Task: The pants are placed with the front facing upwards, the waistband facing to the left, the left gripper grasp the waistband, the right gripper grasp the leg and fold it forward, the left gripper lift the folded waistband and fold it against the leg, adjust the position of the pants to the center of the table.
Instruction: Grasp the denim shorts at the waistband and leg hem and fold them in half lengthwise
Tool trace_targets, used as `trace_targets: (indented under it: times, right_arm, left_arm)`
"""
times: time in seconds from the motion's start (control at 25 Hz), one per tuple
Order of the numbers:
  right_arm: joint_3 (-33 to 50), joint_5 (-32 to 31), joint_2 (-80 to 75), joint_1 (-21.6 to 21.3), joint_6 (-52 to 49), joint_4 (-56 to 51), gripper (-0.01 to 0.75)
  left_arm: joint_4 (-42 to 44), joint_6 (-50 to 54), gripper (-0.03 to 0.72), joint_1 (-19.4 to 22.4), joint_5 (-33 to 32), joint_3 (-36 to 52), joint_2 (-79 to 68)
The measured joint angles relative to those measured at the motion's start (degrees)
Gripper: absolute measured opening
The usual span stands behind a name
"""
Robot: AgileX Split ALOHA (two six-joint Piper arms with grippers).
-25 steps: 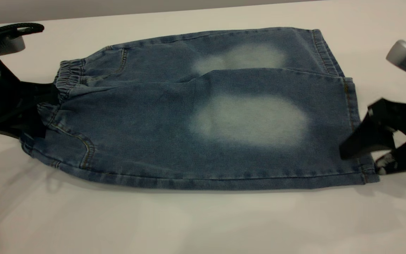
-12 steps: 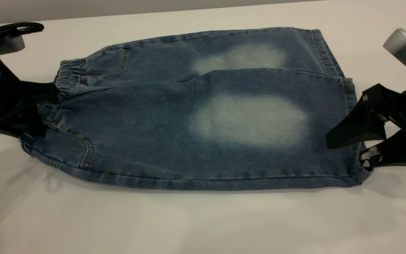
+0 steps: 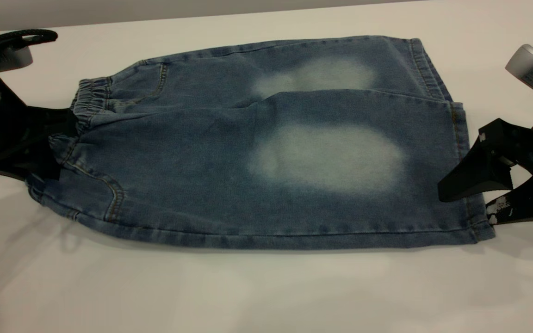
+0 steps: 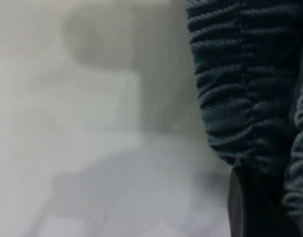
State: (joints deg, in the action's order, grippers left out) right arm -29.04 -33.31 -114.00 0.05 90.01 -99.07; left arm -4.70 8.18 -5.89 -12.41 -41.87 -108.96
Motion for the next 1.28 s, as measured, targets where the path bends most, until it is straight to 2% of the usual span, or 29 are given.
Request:
trace_targets:
  times: [0.2,0.4,0.6,0.72,0.88,1.12,1.2,1.28]
  right_arm:
    - [0.0,-3.1,0.0,0.0,-0.1,0.1,0.511]
    - [0.0,-0.8,-2.1,0.0,-0.1,0.0,0.511]
    - [0.0,-5.2,-4.9,0.0,-0.1,-1.2,0.507]
    - [0.0,-6.3,-5.1,0.0,-0.1,-1.1,0.475]
    - [-0.2,-5.7,-5.1,0.0,-0.1,-0.6,0.353]
    - [-0.5,-1.0,-5.1,0.0,-0.1,-0.7,0.061]
    - [-0.5,-0.5,-5.1,0.0,-0.1,-0.8,0.022]
    - [-0.5,-0.9,-5.1,0.0,-0.1,-0.9,0.015]
  left_arm:
    - [-0.1,0.0,0.152,0.0,0.2,0.0,0.0]
    - [-0.1,0.0,0.152,0.0,0.2,0.0,0.0]
    - [-0.1,0.0,0.152,0.0,0.2,0.0,0.0]
    - [-0.1,0.0,0.152,0.0,0.2,0.0,0.0]
    - [-0.1,0.0,0.152,0.0,0.2,0.0,0.0]
    - [-0.1,0.0,0.152,0.0,0.2,0.0,0.0]
    - [-0.1,0.1,0.152,0.0,0.1,0.0,0.0]
    - [-0.1,0.1,0.152,0.0,-0.7,0.0,0.1]
